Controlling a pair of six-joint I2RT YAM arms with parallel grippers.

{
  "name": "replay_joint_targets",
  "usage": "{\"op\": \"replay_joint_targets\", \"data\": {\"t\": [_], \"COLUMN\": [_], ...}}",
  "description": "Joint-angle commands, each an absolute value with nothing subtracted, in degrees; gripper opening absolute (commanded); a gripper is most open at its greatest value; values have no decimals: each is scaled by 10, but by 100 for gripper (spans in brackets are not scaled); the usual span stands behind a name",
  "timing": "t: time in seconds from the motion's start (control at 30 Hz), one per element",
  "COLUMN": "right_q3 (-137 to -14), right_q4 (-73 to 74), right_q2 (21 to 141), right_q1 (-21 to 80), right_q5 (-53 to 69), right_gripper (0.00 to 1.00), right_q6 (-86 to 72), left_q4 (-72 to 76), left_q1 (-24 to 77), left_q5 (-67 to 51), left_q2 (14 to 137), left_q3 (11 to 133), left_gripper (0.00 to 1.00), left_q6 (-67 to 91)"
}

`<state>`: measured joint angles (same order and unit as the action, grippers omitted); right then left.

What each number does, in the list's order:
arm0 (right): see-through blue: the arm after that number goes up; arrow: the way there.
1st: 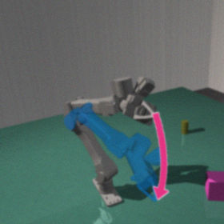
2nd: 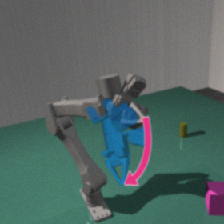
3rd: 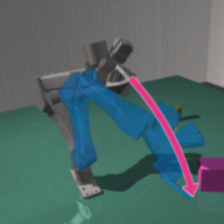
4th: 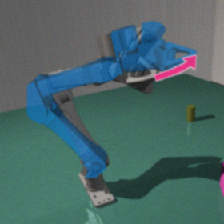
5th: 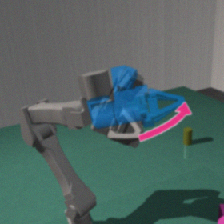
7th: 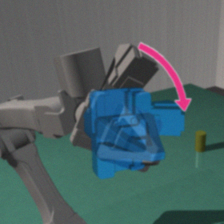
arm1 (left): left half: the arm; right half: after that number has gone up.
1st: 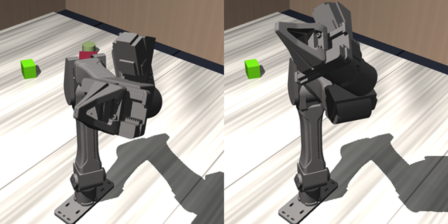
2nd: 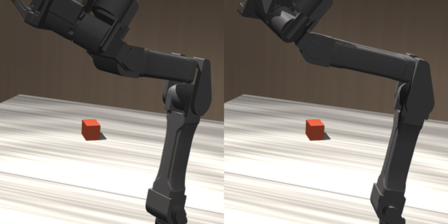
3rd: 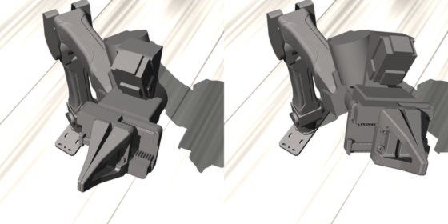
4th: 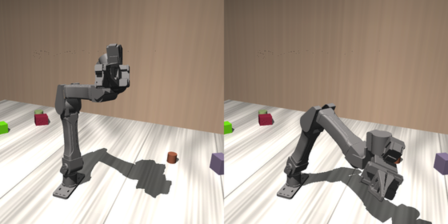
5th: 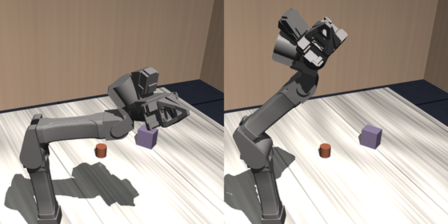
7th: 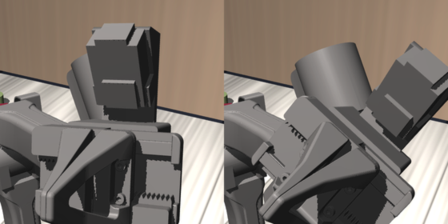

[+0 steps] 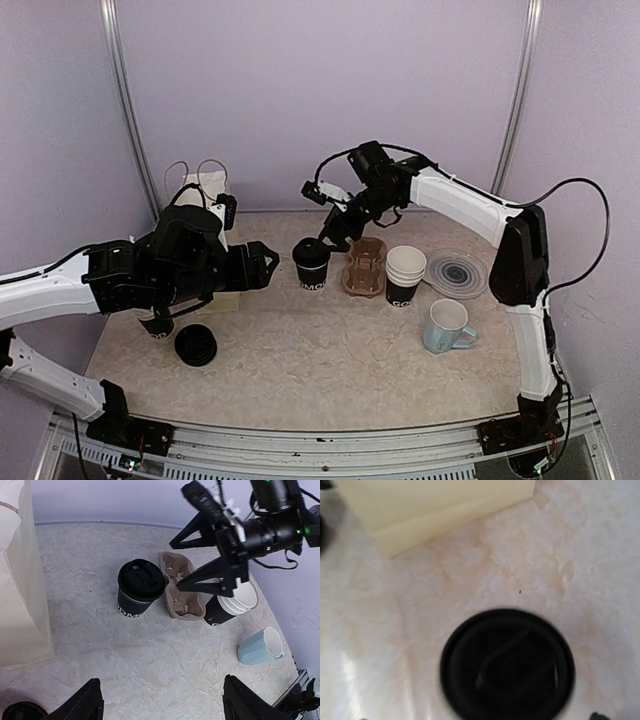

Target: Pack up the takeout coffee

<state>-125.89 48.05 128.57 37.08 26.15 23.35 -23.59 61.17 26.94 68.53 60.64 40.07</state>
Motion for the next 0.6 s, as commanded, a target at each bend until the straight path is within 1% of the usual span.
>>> {"op": "replay_joint_targets", "data": {"t": [0.0,0.1,0.17,0.23,0.4,0.5,0.57], "right_q3": [-1178,-1094,-1034,-991,-920,-902,-901], "right_q4": [507,516,521,526,538,542,543], "right_q2": [1159,1100,1067,1038,1000,995,997], "right_q1": [341,327,321,318,317,317,316], "right_q5": [259,234,212,188,131,116,109], "right_gripper": [88,72,65,62,61,58,53], "right_q6": [264,281,287,290,294,298,298], "left_q4": [-223,-216,-212,-210,-206,-205,-205], "left_q1": [614,616,615,614,614,615,614], "left_q5": [265,262,261,260,254,248,246], "left_q2": [691,694,697,701,715,723,727], "left_q3": [617,618,617,618,625,627,628], "left_gripper": [80,80,80,79,79,79,79], "left_q6": [379,370,366,363,359,358,359]}}
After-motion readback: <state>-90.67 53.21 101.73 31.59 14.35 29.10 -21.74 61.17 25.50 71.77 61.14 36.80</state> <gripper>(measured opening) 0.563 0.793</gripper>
